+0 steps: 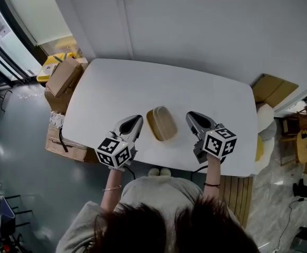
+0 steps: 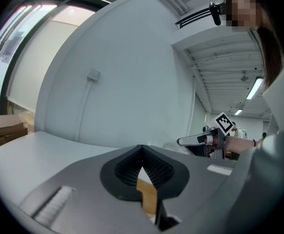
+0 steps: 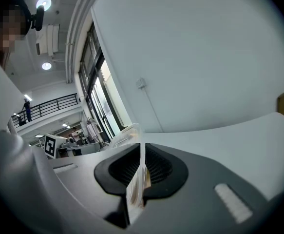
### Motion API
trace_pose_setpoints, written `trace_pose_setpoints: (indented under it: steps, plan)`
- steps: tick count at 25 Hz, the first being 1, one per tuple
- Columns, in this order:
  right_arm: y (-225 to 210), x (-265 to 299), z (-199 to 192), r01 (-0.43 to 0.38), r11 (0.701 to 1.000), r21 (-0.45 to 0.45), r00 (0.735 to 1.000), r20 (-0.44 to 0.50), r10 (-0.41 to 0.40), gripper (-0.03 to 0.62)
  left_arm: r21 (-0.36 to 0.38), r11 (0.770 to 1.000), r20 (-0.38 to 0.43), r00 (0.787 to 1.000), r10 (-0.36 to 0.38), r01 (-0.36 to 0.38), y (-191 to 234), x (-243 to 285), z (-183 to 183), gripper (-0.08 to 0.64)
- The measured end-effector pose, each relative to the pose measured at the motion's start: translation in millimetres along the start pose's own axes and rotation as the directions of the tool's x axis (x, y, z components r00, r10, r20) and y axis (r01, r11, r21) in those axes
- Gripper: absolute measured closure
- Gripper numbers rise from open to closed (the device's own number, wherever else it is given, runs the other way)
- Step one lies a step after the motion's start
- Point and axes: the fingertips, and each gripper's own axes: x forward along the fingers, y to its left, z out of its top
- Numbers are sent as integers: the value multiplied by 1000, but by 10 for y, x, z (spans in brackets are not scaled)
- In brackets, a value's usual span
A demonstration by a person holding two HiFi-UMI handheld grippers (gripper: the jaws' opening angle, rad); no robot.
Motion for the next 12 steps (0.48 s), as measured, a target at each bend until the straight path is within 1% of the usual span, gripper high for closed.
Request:
trace_pose_setpoints:
  steps: [5, 12]
  plan:
    - [38, -75, 85, -16, 1000, -1, 999, 29, 16, 548, 13, 1000, 13, 1000, -2, 2, -43, -27, 59, 569]
    - [62, -122, 156, -17, 1000, -23, 999, 46, 18, 551, 19, 1000, 18, 1000, -12, 11, -105, -22, 70, 569]
